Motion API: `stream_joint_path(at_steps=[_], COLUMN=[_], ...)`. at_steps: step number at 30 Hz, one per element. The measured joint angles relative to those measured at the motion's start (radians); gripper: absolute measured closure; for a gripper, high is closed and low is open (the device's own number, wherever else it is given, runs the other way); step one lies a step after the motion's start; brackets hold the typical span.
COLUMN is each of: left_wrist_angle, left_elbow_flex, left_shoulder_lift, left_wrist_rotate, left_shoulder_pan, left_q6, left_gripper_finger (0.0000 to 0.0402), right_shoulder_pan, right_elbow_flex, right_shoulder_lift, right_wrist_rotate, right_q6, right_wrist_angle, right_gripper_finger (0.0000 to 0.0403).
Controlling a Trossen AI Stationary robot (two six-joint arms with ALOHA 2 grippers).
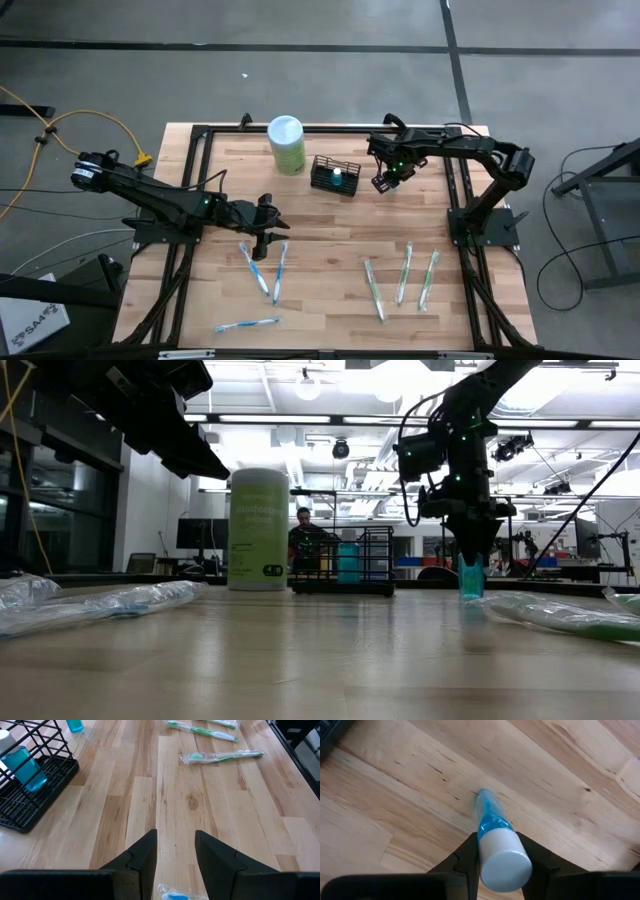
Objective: Pick & Place toothbrushing station
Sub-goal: Put the mouthwash into the mesh organizer
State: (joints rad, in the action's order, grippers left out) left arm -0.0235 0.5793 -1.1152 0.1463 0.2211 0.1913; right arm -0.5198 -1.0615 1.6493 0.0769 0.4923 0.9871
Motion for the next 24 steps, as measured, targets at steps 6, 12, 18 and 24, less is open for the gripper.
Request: stream_joint_path(at_steps=[6, 12, 18, 24], left_wrist_angle=[0.0, 0.0, 0.0, 0.0], left_elbow_flex=[0.0, 0.0, 0.0, 0.0], left_shoulder_lift=[0.0, 0.0, 0.0, 0.0], left_wrist_rotate=[0.0, 0.0, 0.0, 0.0], left_shoulder_pan=[0.0, 0.0, 0.0, 0.0], left_q6=[0.0, 0.0, 0.0, 0.0], left_gripper_finger=[0.0274, 0.0274, 0.0274, 0.0274], right_shoulder_pan=[0.0, 0.0, 0.008, 0.037], right_elbow_flex=[-0.001, -0.068, -0.209, -0.34], right_shoulder_lift=[0.0, 0.001, 0.001, 0.001], right_wrist_rotate=[0.0, -0.005, -0.001, -0.001], right_q6=[0.0, 0.0, -0.001, -0.001], right_wrist_angle=[0.0, 0.034, 0.15, 0.245], right_gripper_finger=[0.0314, 0.0319, 0.0319, 0.0319])
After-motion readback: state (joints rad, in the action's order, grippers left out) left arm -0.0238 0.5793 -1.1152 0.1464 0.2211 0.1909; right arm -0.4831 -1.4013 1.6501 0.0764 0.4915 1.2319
